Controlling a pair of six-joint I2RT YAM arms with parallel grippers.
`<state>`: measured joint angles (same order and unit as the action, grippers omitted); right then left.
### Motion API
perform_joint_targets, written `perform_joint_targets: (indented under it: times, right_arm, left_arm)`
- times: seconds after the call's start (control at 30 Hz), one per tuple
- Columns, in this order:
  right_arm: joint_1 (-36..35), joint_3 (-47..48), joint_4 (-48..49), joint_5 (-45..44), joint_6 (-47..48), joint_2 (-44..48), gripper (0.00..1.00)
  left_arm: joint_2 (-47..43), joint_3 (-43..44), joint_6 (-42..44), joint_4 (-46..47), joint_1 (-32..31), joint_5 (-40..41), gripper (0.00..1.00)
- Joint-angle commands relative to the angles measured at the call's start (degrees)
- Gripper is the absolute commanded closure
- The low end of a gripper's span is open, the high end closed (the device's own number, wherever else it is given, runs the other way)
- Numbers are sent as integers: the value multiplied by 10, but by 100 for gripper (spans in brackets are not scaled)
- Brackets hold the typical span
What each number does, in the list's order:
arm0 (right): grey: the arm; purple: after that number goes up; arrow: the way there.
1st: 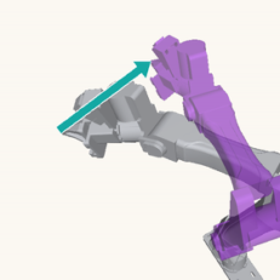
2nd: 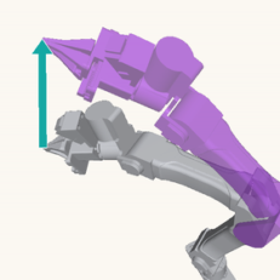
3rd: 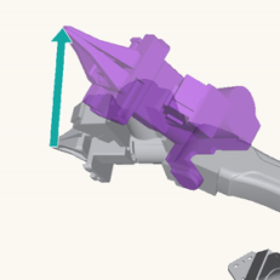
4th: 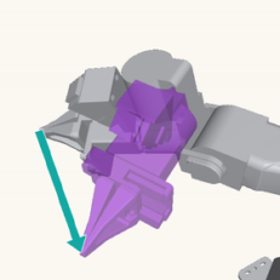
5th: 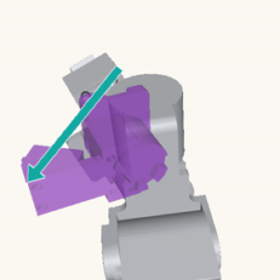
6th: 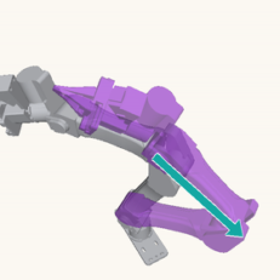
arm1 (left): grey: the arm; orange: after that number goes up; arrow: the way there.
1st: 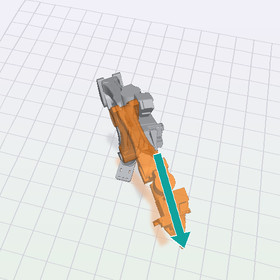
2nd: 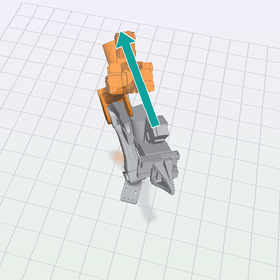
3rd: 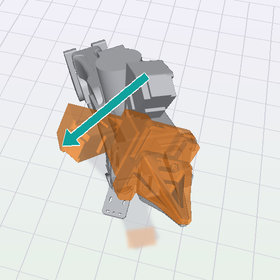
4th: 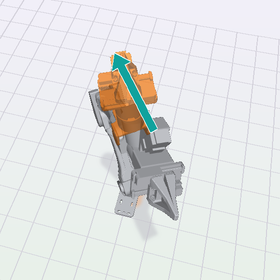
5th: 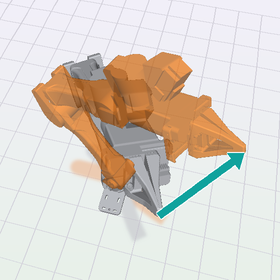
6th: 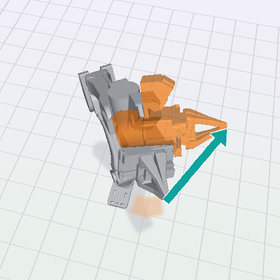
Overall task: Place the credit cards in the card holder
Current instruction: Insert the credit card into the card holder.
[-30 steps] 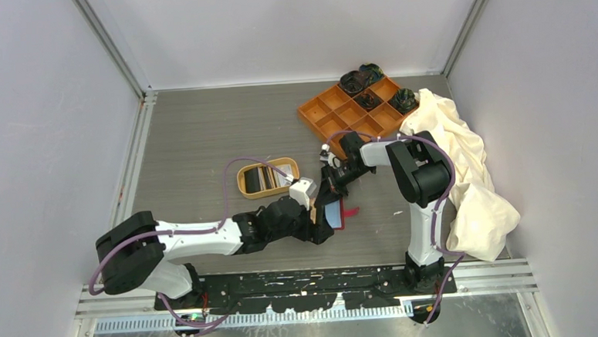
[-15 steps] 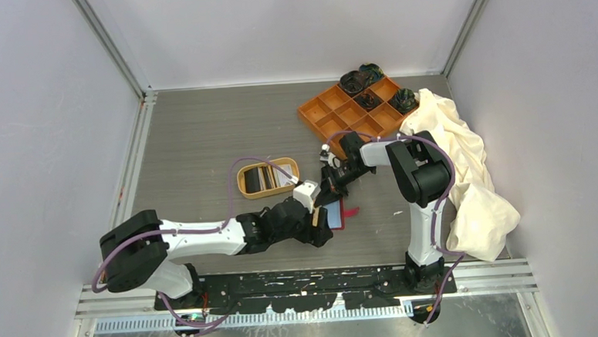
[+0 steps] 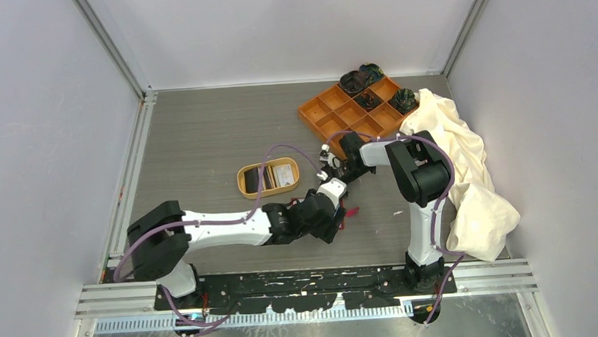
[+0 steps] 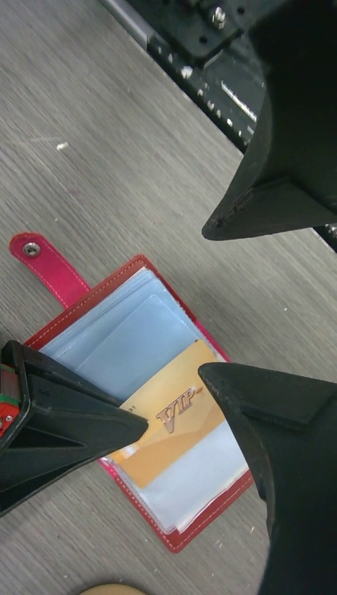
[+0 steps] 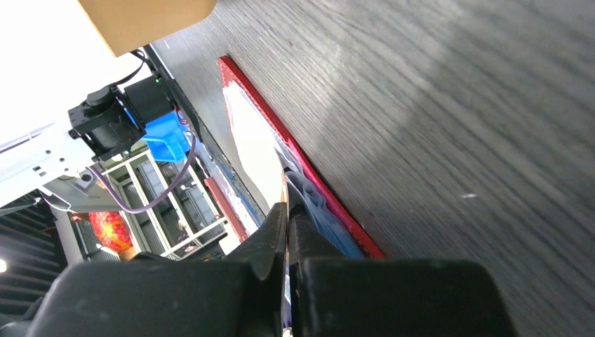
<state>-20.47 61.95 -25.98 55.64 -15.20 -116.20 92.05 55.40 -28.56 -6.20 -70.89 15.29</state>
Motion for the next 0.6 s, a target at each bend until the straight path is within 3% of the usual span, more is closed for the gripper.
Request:
perform_joint_targets:
  times: [0.0,0.13,0.27,0.57]
  right_arm:
    - [-6,7,10,-57,16,-17,95]
    - [-6,7,9,-56,16,-17,95]
    - [-6,8,9,-56,17,-18,95]
    - [-6,8,8,-57,18,-19,95]
  left_arm:
    - [36,54,32,-59,-2,20,39]
    - [64,87,34,-80,-1,29,52]
    - [86,108,36,-80,-1,55,78]
    - [144,166,-18,-125,8,105,86]
